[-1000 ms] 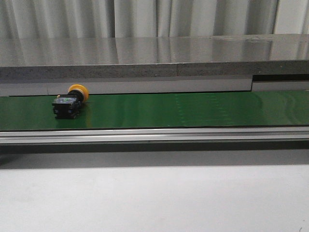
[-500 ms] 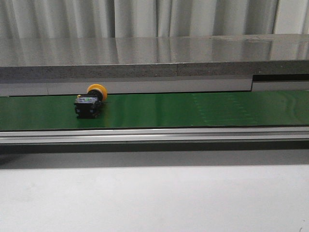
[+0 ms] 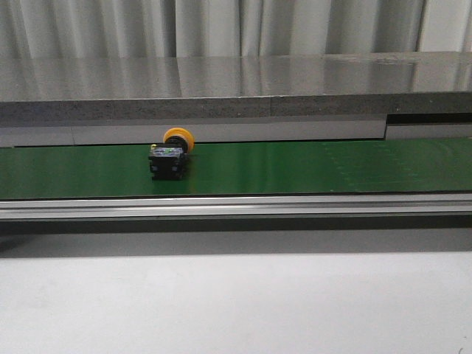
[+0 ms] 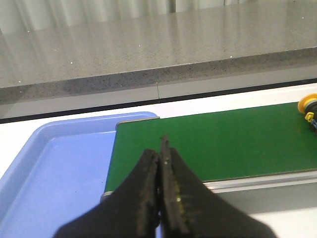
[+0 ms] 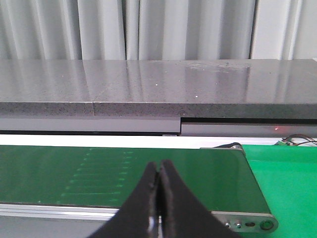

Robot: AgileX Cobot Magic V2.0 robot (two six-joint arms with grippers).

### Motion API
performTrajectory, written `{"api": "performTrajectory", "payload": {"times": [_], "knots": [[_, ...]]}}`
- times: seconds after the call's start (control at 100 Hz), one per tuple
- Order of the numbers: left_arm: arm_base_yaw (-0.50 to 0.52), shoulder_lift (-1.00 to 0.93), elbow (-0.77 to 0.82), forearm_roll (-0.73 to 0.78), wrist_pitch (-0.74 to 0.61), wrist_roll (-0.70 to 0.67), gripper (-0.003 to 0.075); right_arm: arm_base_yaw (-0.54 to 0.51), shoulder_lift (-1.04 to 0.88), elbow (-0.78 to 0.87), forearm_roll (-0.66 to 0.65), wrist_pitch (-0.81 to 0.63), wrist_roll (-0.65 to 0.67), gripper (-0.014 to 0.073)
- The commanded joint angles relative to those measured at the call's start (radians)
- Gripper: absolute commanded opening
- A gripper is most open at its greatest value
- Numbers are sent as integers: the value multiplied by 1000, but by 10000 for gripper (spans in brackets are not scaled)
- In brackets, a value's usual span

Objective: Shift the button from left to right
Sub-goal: 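Retract the left gripper while the belt carries the button along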

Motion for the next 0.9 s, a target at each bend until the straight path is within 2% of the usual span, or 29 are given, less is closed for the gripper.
{"api": "performTrajectory", "payload": {"times": [0.0,0.45,0.7,0.89], "knots": [[-7,6,-27,-10,-73,-1,-19,0,93,-105,-11,-10,-2,-68],[-7,6,-27,-10,-73,-1,-19,0,643,-564,8,379,-2,-68],[-7,6,-27,-10,-73,-1,-19,0,875,-677,8,436,-2,-68],[-7,6,-27,-10,-73,-1,-19,0,925,-678,8,438,-2,-62]]}}
